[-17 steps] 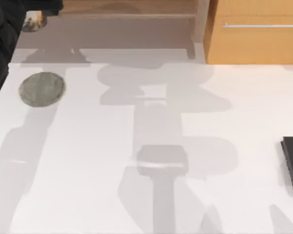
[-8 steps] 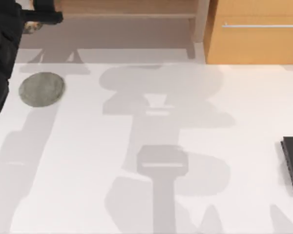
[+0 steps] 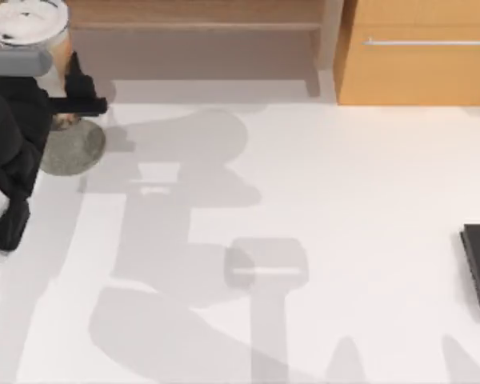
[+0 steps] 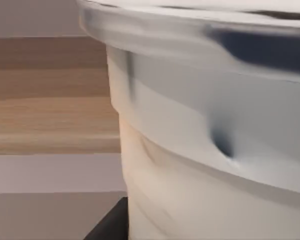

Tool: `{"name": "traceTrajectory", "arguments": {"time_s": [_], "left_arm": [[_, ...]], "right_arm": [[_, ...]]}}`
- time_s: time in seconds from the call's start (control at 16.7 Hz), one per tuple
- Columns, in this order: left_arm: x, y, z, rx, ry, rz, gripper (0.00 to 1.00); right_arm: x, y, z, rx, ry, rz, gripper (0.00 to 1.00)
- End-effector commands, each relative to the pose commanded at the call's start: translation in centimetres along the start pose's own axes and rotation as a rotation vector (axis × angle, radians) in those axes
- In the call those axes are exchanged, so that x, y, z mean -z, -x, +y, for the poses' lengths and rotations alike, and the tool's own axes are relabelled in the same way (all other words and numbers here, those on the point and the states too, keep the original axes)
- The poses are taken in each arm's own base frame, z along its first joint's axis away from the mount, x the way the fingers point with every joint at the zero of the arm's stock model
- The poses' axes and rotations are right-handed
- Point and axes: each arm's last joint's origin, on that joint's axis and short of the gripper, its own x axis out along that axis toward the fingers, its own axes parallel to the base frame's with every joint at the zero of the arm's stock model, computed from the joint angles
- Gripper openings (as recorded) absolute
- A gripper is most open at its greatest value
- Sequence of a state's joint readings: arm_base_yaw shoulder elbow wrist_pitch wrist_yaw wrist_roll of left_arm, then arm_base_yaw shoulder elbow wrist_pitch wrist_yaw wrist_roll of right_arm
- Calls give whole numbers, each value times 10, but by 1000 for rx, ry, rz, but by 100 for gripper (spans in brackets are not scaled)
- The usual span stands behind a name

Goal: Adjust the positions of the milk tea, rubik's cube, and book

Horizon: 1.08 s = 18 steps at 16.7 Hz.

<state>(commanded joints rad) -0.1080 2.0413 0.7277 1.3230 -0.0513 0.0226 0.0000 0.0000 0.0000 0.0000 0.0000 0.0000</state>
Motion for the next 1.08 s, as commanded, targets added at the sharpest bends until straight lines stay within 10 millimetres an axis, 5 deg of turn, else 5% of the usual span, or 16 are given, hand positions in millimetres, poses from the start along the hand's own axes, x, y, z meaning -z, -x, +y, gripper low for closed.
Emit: {"name": "traceTrajectory", "arguments": {"time_s": [1.08], "left_arm": [[34, -1, 2, -3, 17, 7, 0]], "right_arm": [[0, 0, 0, 0, 0, 0, 100]]}}
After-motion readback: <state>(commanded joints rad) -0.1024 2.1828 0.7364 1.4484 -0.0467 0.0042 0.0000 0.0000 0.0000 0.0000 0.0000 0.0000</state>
